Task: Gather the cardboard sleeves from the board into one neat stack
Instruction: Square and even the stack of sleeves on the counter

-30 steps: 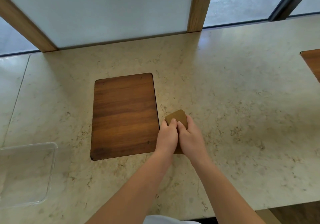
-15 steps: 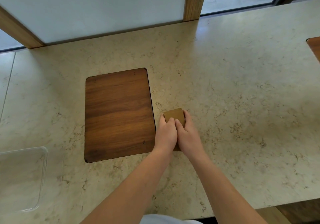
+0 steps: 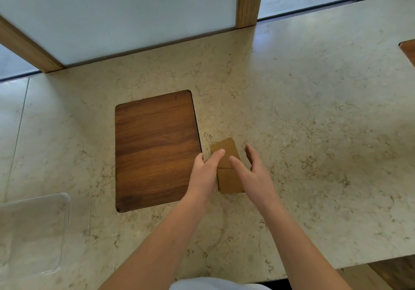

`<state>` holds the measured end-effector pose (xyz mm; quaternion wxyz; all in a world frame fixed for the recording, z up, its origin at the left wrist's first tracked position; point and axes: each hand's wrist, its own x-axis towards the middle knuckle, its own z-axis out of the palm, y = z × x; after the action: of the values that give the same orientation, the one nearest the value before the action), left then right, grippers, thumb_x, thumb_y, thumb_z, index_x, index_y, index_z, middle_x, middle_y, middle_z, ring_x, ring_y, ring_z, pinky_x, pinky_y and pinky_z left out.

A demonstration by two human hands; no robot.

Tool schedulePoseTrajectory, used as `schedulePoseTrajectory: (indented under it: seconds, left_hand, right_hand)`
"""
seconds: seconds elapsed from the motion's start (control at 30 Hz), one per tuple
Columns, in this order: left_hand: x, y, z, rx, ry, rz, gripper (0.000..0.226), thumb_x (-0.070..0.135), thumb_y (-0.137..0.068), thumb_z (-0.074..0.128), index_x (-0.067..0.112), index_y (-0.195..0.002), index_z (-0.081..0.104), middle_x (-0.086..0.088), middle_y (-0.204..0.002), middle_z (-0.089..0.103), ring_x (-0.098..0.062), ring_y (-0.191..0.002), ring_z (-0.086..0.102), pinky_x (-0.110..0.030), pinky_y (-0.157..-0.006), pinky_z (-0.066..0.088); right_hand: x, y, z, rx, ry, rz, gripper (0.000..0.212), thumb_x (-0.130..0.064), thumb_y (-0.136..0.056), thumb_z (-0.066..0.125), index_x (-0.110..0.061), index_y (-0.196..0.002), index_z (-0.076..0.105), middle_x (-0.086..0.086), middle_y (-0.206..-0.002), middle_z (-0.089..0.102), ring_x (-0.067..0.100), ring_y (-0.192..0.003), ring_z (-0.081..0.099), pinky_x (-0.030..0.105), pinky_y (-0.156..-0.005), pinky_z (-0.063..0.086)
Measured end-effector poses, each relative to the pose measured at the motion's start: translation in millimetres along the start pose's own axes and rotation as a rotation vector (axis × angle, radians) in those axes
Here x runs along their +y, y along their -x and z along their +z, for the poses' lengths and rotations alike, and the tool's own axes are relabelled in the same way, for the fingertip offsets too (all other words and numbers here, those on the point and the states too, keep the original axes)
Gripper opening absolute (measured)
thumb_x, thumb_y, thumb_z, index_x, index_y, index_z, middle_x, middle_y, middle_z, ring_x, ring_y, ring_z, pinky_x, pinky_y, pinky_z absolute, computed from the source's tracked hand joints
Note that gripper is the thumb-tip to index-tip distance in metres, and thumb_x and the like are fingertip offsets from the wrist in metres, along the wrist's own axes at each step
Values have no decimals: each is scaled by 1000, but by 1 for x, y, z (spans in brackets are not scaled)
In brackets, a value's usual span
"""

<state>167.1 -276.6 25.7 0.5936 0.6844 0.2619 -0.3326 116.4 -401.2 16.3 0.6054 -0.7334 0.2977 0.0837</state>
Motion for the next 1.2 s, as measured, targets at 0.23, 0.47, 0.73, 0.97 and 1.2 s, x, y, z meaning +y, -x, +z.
schedulePoseTrajectory:
  seconds: [0.23, 0.47, 0.73, 0.97, 1.2]
  left_hand:
    - [50, -24, -28, -92, -560, 310, 120, 81, -65, 76, 28, -161, 28, 2, -167, 34, -21, -149, 36, -36, -107, 34]
    - [106, -56, -16, -538, -1035, 103, 149, 83, -44, 85, 30, -165, 15, -3, -170, 27, -24, -153, 29, -43, -123, 28]
    - [104, -86, -3, -613, -1180, -53, 141, 63, -49, 93, 21, -163, 23, 0, -168, 29, -22, -150, 33, -44, -120, 35]
    - [96, -94, -11, -687, -1124, -122, 87, 53, -53, 94, 25, -129, 62, 10, -131, 68, -13, -125, 59, -44, -121, 35]
    - [74, -82, -31, -683, -860, -74, 80, 43, -64, 92, 21, -134, 62, 3, -131, 72, -19, -124, 65, -45, -118, 39]
  right_hand:
    - [24, 58, -8, 185, -172, 220, 109, -82, -71, 66, -33, -159, 26, -9, -163, 34, 11, -146, 35, 43, -115, 36]
    - [20, 77, 35, 120, -470, 506, 139, -89, -44, 74, -29, -158, 23, -6, -153, 42, 18, -134, 49, 44, -109, 45]
    - [23, 54, 56, 153, -657, 494, 88, -69, -65, 83, -27, -135, 49, -11, -120, 68, 8, -108, 66, 30, -89, 54]
    - [34, 45, 52, 136, -658, 419, 83, -58, -64, 90, -29, -131, 52, -12, -115, 71, -6, -88, 70, 13, -65, 55]
    - [44, 42, 44, 53, -635, 382, 100, -62, -51, 91, -29, -135, 49, -7, -123, 68, 4, -99, 71, 24, -79, 57]
